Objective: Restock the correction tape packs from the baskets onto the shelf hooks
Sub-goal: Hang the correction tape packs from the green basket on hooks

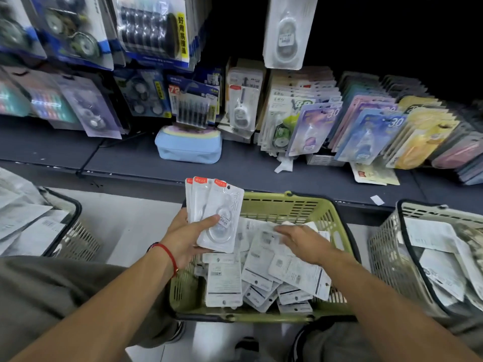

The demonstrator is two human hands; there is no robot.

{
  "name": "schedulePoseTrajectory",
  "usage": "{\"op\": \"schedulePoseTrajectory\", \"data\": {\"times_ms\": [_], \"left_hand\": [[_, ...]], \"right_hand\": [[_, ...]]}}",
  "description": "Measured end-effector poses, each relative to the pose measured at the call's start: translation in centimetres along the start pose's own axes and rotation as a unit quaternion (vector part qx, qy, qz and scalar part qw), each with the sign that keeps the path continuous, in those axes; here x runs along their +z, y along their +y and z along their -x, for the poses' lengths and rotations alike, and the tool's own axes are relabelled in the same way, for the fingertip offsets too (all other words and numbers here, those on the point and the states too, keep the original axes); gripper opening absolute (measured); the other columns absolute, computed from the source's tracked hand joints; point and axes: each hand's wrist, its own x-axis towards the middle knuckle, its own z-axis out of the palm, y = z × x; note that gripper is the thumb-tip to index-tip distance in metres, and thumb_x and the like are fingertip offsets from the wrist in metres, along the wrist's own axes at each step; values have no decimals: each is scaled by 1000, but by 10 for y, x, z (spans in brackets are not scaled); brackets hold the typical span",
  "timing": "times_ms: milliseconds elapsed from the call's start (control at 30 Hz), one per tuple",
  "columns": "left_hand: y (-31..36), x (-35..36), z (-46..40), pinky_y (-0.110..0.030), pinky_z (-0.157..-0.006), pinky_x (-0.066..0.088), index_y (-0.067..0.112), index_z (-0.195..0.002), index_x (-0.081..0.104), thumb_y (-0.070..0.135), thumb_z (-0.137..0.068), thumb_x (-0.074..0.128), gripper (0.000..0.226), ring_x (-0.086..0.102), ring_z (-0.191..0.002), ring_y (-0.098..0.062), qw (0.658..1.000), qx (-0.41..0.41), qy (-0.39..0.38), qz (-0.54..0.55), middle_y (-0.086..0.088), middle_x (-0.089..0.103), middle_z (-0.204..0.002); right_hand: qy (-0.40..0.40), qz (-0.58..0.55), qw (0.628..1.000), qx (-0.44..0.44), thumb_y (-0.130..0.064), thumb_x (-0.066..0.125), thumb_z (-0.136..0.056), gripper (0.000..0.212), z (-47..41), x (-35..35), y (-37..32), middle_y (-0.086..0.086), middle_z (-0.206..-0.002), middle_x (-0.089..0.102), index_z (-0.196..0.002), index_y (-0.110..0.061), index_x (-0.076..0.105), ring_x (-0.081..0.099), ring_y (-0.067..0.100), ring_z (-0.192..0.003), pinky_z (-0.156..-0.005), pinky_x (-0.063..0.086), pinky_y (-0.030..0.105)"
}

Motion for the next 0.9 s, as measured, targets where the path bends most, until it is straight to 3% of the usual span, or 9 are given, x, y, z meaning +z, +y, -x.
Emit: {"op": "schedulePoseTrajectory", "data": {"times_ms": [33, 100, 200, 333, 533, 633, 733, 800, 900], "left_hand": [[4, 6, 0, -59, -84, 63, 21, -134, 61, 15, -85, 85, 55, 74, -110, -33, 1000, 6, 6, 13, -7, 76, -123], [16, 21, -1, -58, -85, 63, 21, -134, 61, 13, -85, 85, 56, 74, -110, -32, 999, 34, 27, 25, -7, 74, -124], [45, 50, 0, -54, -81, 64, 24, -133, 59, 14, -85, 85, 55, 75, -107, -29, 996, 86, 11, 34, -5, 76, -122], [88, 87, 7, -51, -78, 65, 25, -131, 61, 21, -82, 85, 55, 77, -105, -26, 987, 121, -101, 34, -2, 79, -118], [141, 122, 6, -38, -72, 63, 26, -137, 55, 16, -70, 86, 74, 76, -109, -27, 964, 183, -184, 65, -6, 76, -127], [171, 128, 3, -40, -75, 63, 23, -141, 52, 10, -75, 89, 77, 74, -113, -30, 956, 200, -209, 45, -9, 73, -131], [196, 130, -1, -46, -78, 66, 22, -142, 51, 7, -78, 83, 73, 73, -116, -32, 949, 227, -212, 62, -8, 72, -132], [205, 129, -4, -44, -83, 66, 21, -143, 51, 6, -79, 79, 71, 73, -117, -30, 943, 248, -199, 96, -8, 73, -132], [213, 126, -11, -46, -84, 64, 18, -146, 48, 4, -76, 79, 77, 70, -121, -32, 936, 284, -165, 126, -10, 72, -133]], "right_hand": [[72, -7, 997, 12, -30, 44, -112, 39, 0, -23, -5, 14, -135, 69, -148, -22, 57, 63, 38, -125, -100, 50, 41], [170, 1, 985, 23, -30, 43, -112, 30, 2, -77, -9, 15, -114, 74, -131, -21, 65, 66, 44, -102, -84, 52, 43], [199, -127, 971, -38, -32, 51, -110, 26, 15, -154, -12, 9, -87, 66, -90, -20, 62, 64, 34, -80, -67, 46, 32], [200, -325, 919, -101, -26, 51, -111, 26, 25, -206, -28, -9, -56, 57, -90, -17, 62, 53, 14, -34, -36, 45, 25], [382, -325, 863, -57, -39, 56, -107, 28, 7, -237, -56, 17, -74, 70, -99, -15, 69, 66, 34, -56, -61, 59, 50], [450, -343, 823, -54, -45, 58, -103, 22, 0, -255, -66, -5, -71, 66, -104, -26, 69, 63, 19, -65, -67, 52, 38], [399, -462, 791, -48, -61, 59, -95, 44, 0, -265, -74, -12, -93, 72, -118, -24, 66, 69, 6, -88, -81, 55, 37], [344, -511, 785, -64, -65, 64, -86, 53, 3, -258, -80, -11, -109, 75, -123, -28, 66, 72, 8, -102, -90, 58, 37], [304, -472, 823, -88, -60, 72, -81, 41, 4, -240, -88, -14, -103, 78, -114, -34, 72, 75, 12, -94, -72, 63, 35]]}}
